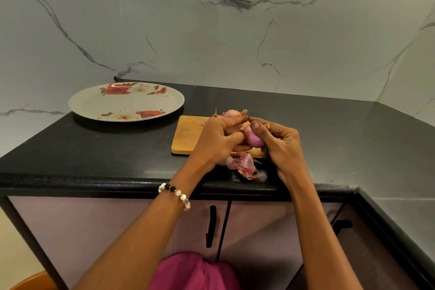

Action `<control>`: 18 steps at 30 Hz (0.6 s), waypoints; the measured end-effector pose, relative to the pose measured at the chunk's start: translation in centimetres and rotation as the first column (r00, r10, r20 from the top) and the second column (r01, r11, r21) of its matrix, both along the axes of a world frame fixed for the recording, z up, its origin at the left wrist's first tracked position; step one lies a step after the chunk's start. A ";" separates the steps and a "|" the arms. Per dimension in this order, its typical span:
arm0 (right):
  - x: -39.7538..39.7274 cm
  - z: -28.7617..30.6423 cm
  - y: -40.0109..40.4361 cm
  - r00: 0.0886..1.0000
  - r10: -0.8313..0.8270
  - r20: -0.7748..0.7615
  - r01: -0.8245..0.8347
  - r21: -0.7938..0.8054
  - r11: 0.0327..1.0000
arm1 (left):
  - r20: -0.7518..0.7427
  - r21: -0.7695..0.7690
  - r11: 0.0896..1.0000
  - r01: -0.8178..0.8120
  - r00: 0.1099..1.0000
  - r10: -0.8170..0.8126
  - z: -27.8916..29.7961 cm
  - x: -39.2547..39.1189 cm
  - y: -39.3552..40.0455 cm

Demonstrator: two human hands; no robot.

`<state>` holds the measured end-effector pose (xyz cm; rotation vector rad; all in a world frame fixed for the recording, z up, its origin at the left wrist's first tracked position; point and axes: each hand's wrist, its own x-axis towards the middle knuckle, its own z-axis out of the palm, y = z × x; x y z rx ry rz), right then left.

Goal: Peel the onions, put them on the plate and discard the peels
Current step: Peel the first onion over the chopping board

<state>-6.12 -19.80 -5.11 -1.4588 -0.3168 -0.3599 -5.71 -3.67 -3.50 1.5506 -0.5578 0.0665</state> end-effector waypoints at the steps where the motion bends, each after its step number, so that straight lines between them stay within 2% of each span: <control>1: 0.0 0.0 -0.1 1.000 0.008 0.000 -0.008 0.001 1.000 | -0.009 -0.015 1.000 -0.005 1.000 0.004 0.1 -0.1 0.0; 7: 0.0 0.1 0.0 0.998 0.043 -0.034 -0.042 0.025 0.999 | -0.115 -0.111 0.993 0.050 0.991 -0.062 0.4 -0.4 0.0; 18: -0.6 0.5 0.3 0.997 0.056 -0.059 -0.058 -0.050 0.997 | -0.081 -0.020 1.000 0.010 0.997 -0.011 0.1 -0.1 0.1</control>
